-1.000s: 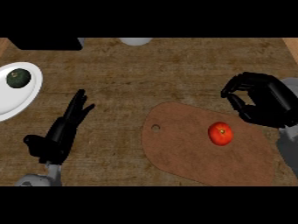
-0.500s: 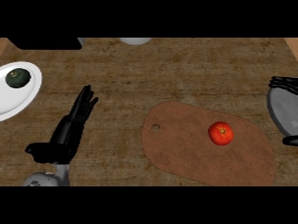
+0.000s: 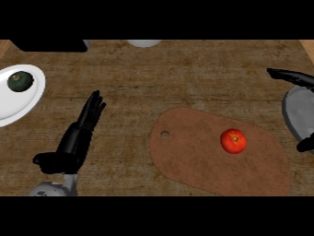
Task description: Pick the tomato from the cutting board and place it in the pan
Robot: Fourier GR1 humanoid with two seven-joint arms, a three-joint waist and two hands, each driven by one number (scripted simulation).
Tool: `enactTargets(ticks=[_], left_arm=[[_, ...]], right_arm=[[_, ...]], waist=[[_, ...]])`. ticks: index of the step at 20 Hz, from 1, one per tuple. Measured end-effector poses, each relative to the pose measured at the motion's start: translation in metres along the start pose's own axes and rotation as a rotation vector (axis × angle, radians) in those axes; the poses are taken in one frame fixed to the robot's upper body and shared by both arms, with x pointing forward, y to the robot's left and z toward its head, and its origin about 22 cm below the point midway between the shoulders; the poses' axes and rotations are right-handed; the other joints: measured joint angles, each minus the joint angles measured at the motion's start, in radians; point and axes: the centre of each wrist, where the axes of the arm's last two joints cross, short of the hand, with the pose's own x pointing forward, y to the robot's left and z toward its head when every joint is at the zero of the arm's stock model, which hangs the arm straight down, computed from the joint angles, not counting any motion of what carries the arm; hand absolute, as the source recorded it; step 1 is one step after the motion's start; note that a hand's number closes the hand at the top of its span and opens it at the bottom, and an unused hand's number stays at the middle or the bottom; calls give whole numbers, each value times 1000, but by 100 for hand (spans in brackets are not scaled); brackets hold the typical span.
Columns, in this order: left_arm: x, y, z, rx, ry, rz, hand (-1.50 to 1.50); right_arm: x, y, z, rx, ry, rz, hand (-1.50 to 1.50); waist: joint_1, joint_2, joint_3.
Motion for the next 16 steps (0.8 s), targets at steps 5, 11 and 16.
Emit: enactTargets(ticks=[5, 11, 16], left_arm=[[-6, -2, 1, 4, 3, 3, 0], [-3, 2, -2, 6, 0, 1, 0], [-4, 0, 3, 16, 4, 0, 0]], right_arm=[[16, 15, -31, 185, 65, 156, -150], [19, 53, -57, 359, 131, 333, -150], [17, 83, -62, 423, 188, 418, -150]], waist=[[0, -1, -1], [-4, -1, 0], [-10, -3, 0]])
